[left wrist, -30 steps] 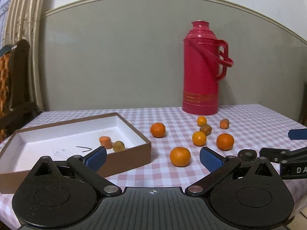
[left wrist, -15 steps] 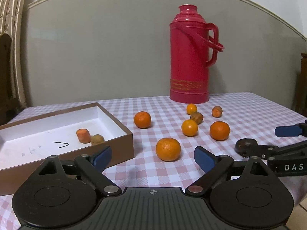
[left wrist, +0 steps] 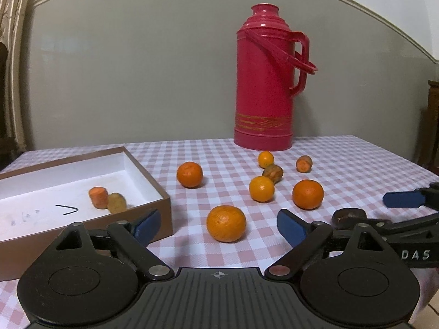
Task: Organize fruits
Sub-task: 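Grasp the large orange with the left tool while the right tool grasps the dark chestnut, then carry the orange and chestnut over the white tray with both tools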
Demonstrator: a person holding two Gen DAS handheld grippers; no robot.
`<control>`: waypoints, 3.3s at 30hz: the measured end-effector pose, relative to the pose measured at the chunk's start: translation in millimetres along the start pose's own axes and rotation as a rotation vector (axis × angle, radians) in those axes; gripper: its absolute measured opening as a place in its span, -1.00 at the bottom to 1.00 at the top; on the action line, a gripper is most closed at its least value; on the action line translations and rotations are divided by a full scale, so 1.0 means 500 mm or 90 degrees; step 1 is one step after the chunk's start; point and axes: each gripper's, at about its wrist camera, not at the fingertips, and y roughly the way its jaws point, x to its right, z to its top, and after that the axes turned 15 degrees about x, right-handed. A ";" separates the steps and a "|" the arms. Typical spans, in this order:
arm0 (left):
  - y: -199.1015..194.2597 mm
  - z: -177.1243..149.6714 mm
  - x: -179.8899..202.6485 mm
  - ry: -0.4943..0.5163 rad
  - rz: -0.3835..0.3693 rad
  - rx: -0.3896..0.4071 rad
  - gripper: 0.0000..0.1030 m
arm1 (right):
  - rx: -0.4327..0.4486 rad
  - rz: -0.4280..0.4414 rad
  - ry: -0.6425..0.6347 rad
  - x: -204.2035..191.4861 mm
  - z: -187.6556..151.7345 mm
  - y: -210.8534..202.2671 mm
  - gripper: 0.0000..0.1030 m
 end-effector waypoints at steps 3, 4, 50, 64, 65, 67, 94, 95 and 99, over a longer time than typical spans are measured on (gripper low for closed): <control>0.015 -0.003 0.000 -0.010 0.001 -0.012 0.56 | -0.008 0.005 -0.004 -0.004 -0.002 0.009 0.30; 0.019 -0.004 -0.001 -0.012 0.003 -0.015 0.56 | -0.009 0.007 -0.004 -0.005 -0.002 0.012 0.29; 0.080 0.001 0.001 -0.021 -0.003 -0.110 -0.26 | -0.040 -0.022 0.028 -0.008 -0.003 0.045 -0.37; -0.014 0.044 0.002 0.027 -0.001 -0.056 -0.26 | 0.005 -0.014 0.043 -0.012 0.035 -0.013 -0.37; -0.018 0.045 0.000 0.030 0.002 -0.055 -0.27 | 0.006 -0.012 0.042 -0.014 0.038 -0.017 -0.37; -0.027 0.048 -0.005 0.033 0.008 -0.051 -0.26 | 0.012 -0.007 0.039 -0.021 0.046 -0.026 -0.37; -0.188 0.075 -0.140 0.027 0.127 0.026 -0.27 | 0.086 0.142 0.015 -0.194 0.134 -0.059 -0.37; -0.191 0.075 -0.148 0.025 0.132 0.026 -0.26 | 0.087 0.147 0.014 -0.202 0.136 -0.059 -0.37; -0.202 0.076 -0.181 0.017 0.152 0.028 -0.26 | 0.091 0.169 0.011 -0.236 0.144 -0.056 -0.37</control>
